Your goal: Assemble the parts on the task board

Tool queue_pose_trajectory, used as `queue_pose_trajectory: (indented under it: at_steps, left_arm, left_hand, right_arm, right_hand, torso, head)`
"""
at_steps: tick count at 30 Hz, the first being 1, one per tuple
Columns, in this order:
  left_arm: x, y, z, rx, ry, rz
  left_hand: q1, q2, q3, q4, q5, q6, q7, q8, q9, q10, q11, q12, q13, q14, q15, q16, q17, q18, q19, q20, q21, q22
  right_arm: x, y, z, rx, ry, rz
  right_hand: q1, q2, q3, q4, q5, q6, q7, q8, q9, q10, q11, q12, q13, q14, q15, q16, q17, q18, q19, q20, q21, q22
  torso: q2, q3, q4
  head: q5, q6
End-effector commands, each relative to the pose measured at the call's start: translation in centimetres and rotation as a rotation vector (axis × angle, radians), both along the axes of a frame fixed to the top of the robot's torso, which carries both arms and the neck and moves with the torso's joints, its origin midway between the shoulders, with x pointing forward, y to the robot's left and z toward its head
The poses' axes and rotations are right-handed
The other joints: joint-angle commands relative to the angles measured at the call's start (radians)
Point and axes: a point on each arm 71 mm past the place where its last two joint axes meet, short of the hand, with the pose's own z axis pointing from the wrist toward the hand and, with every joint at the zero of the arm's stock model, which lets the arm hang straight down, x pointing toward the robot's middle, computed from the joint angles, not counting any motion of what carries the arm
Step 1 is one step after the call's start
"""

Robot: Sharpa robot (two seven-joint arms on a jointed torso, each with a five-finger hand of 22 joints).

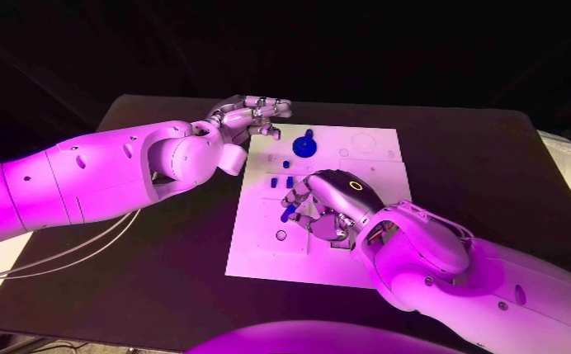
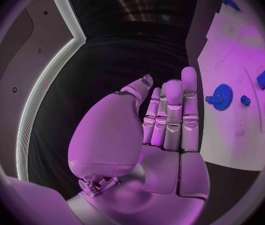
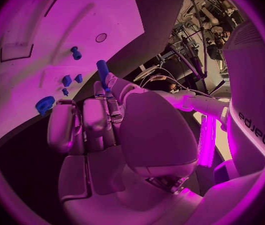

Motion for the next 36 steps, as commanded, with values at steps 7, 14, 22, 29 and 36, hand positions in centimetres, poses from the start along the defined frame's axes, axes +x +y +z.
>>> queue_pose_trajectory:
  at_steps: [7,14,22,29,36]
  left_arm:
    - [0.1,-0.4,0.0,-0.013,-0.009,-0.015]
    - [0.0,-0.5,-0.2,-0.014,-0.006,-0.017]
    - [0.0,-0.5,-0.3,-0.014,-0.003,-0.018]
    - [0.0,-0.4,-0.3,-0.014,-0.002,-0.019]
    - [0.0,-0.4,-0.3,-0.014,-0.001,-0.02]
  left_hand:
    - [0.001,0.008,-0.007,-0.001,-0.002,-0.007,0.002,0.005,-0.001,-0.004,-0.001,0.003,0.002,-0.009,0.0,0.003,-0.001,0.019,0.002,0.008,-0.006,-0.001]
    - [0.002,0.009,-0.008,-0.001,-0.002,-0.007,0.002,0.005,-0.001,-0.005,-0.001,0.005,0.002,-0.009,0.0,0.003,-0.002,0.019,0.002,0.008,-0.006,-0.002]
    - [0.002,0.009,-0.008,-0.001,-0.002,-0.007,0.002,0.005,-0.001,-0.005,-0.001,0.005,0.002,-0.009,0.0,0.003,-0.002,0.019,0.002,0.008,-0.006,-0.002]
    - [0.002,0.009,-0.008,-0.001,-0.002,-0.007,0.002,0.005,-0.001,-0.005,-0.001,0.005,0.002,-0.009,0.0,0.003,-0.002,0.019,0.002,0.008,-0.006,-0.002]
    - [0.002,0.009,-0.008,-0.001,-0.002,-0.007,0.002,0.005,-0.001,-0.005,-0.001,0.005,0.002,-0.009,0.0,0.003,-0.002,0.019,0.002,0.008,-0.006,-0.002]
  right_arm:
    - [-0.2,0.7,-1.6,-0.057,0.037,0.051]
    - [-0.6,1.3,-2.5,-0.083,0.072,0.073]
    - [-0.6,1.4,-2.9,-0.104,0.077,0.06]
    - [-0.4,1.4,-3.1,-0.118,0.063,0.04]
    - [-0.2,1.2,-2.8,-0.105,0.018,-0.019]
  right_hand:
    - [0.011,0.002,0.007,-0.001,0.003,0.0,0.006,-0.003,0.001,0.024,-0.014,-0.002,0.002,0.022,-0.003,0.002,-0.001,-0.017,0.001,0.004,0.0,-0.003]
    - [0.01,0.002,0.008,-0.001,0.004,0.0,0.007,-0.003,0.001,0.024,-0.014,-0.003,0.002,0.022,-0.003,0.001,-0.002,-0.017,0.001,0.004,0.0,-0.004]
    - [0.01,0.003,0.009,-0.002,0.005,0.0,0.007,-0.003,0.001,0.025,-0.013,-0.003,0.002,0.022,-0.003,0.001,-0.004,-0.016,-0.001,0.004,-0.002,-0.006]
    - [0.01,0.003,0.009,-0.002,0.006,0.0,0.007,-0.003,0.001,0.025,-0.013,-0.004,0.002,0.022,-0.003,0.0,-0.004,-0.016,-0.001,0.005,-0.002,-0.006]
    - [0.007,0.003,0.014,-0.007,0.016,0.001,0.008,-0.004,0.002,0.029,-0.013,-0.006,0.003,0.022,-0.002,0.002,-0.003,-0.016,0.0,0.005,0.0,-0.004]
  torso:
    - [0.0,0.0005,-0.002]
    - [0.0,0.0021,-0.0011]
    - [-0.001,0.001,-0.0012]
    - [0.0,0.0017,-0.0023]
    - [-0.001,0.0012,-0.0013]
  head:
    - [0.001,-0.003]
    - [0.003,-0.008]
    - [0.003,-0.012]
    - [0.005,-0.013]
    - [0.002,-0.013]
